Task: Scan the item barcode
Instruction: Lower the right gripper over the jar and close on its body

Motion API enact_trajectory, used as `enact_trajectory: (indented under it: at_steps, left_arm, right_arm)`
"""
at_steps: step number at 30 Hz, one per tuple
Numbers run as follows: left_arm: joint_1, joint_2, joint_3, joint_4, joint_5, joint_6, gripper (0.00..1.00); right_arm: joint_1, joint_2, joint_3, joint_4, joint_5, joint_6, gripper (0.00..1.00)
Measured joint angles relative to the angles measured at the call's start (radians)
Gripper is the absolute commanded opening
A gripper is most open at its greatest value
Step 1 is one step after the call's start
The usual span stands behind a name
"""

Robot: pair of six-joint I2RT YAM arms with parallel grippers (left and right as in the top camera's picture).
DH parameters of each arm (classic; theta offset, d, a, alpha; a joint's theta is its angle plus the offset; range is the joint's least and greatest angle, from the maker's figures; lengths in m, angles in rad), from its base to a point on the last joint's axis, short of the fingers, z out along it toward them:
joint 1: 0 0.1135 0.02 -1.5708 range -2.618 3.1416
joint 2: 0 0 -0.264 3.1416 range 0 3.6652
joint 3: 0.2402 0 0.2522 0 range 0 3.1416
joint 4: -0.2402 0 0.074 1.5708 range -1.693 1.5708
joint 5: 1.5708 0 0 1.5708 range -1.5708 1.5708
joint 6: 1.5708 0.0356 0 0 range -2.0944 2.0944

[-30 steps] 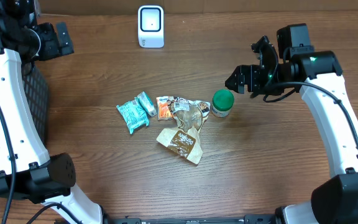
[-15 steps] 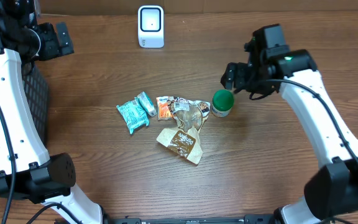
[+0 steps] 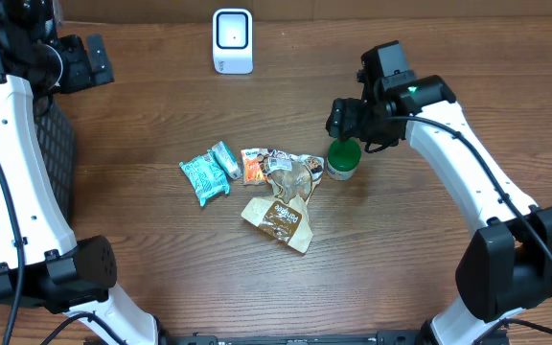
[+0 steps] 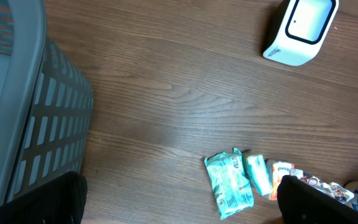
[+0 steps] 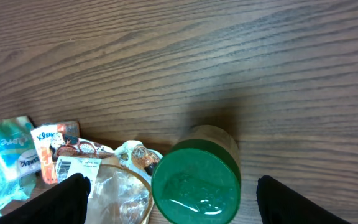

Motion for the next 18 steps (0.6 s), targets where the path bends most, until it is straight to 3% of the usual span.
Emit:
enact_trajectory:
  at_steps: [18]
  left_arm:
    - [0.000, 0.000, 0.000, 0.000, 0.000, 0.000, 1.00]
  right_arm:
    - [0.026, 0.055, 0.000, 0.034, 0.056, 0.002, 0.83]
